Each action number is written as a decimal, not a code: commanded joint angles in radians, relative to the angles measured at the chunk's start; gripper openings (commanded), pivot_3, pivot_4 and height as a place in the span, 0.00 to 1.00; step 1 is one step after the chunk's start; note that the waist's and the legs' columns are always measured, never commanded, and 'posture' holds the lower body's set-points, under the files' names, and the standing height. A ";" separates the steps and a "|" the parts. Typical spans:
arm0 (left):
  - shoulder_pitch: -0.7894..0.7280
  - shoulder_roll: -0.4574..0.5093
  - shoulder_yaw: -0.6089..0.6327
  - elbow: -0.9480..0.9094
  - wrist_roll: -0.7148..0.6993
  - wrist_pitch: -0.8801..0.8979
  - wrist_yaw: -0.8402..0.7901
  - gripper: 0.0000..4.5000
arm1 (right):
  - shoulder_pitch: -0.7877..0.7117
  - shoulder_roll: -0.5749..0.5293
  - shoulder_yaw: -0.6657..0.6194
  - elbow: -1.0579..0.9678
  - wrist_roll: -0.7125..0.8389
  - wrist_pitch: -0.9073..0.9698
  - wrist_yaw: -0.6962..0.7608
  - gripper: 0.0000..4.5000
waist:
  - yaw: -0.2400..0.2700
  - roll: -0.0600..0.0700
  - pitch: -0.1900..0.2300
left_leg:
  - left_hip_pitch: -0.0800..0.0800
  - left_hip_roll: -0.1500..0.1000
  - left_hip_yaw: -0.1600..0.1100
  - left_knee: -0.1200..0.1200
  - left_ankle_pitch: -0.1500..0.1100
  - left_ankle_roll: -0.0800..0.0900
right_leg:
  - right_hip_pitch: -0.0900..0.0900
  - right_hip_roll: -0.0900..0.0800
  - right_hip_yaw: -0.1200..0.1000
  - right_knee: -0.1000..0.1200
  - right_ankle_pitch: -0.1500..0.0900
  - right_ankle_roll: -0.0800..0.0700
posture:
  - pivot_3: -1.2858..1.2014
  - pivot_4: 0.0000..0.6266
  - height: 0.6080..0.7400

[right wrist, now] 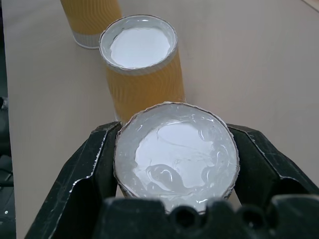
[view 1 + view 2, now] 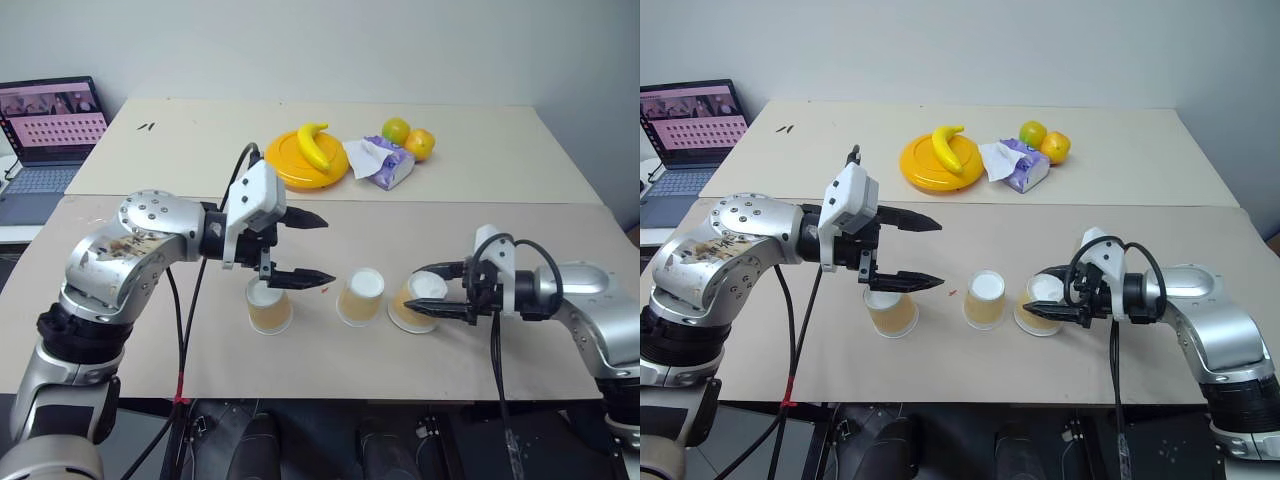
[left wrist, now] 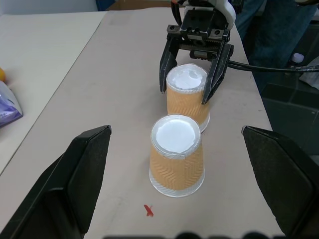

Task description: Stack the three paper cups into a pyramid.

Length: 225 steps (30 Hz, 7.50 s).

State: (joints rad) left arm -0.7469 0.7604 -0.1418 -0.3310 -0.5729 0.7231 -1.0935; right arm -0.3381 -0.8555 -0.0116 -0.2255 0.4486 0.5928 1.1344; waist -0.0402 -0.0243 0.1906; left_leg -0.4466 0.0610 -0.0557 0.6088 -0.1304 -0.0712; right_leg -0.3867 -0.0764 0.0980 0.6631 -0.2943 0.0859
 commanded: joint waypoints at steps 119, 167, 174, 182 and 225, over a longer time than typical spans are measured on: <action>0.455 -0.019 0.522 -0.021 -0.060 -0.031 0.254 1.00 | -0.183 -0.303 -0.211 0.067 0.291 0.101 0.367 0.99 | 0.000 0.000 0.000 | 0.001 0.001 0.001 0.002 0.000 0.000 | 0.001 0.000 0.000 0.000 0.000 0.000 | 0.52 0.24 0.94; 0.907 -0.437 0.221 -0.070 0.238 -0.691 0.432 1.00 | -0.419 -0.276 -0.276 0.055 0.555 0.329 0.239 0.99 | 0.004 0.000 0.000 | 0.001 0.002 0.004 0.000 -0.001 0.000 | 0.000 0.000 0.002 -0.003 -0.001 -0.002 | 0.52 0.24 0.94; 0.862 -0.428 0.199 -0.057 0.239 -0.672 0.450 1.00 | -0.382 -0.283 -0.304 0.023 0.569 0.336 0.208 0.99 | 0.003 0.000 0.000 | 0.001 0.002 0.004 0.000 -0.001 0.000 | 0.000 0.000 0.002 -0.003 -0.001 -0.002 | 0.52 0.24 0.94; 0.810 -0.442 0.189 -0.031 0.227 -0.675 0.464 0.55 | -0.389 -0.287 -0.292 0.044 0.555 0.321 0.210 1.00 | 0.004 0.000 0.000 | 0.001 0.002 0.003 0.000 -0.001 0.000 | 0.000 0.000 0.002 -0.003 -0.001 -0.002 | 0.52 0.24 0.94; -0.205 -0.476 -0.070 0.270 -0.008 -0.036 0.139 0.55 | 0.226 -0.203 -0.722 -0.349 0.670 0.319 -0.066 1.00 | 0.028 0.000 0.000 | -0.001 -0.001 -0.001 0.001 -0.001 0.001 | 0.001 -0.001 -0.001 -0.002 -0.001 0.000 | 0.52 0.24 0.94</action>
State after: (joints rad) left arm -0.9204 0.3054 -0.2082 -0.0630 -0.5993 0.7394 -0.9486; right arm -0.1268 -1.0593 -0.6601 -0.5427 1.0844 0.9149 1.0839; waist -0.0122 -0.0246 0.1906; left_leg -0.4479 0.0597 -0.0570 0.6097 -0.1313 -0.0698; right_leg -0.3855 -0.0769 0.0968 0.6613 -0.2951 0.0862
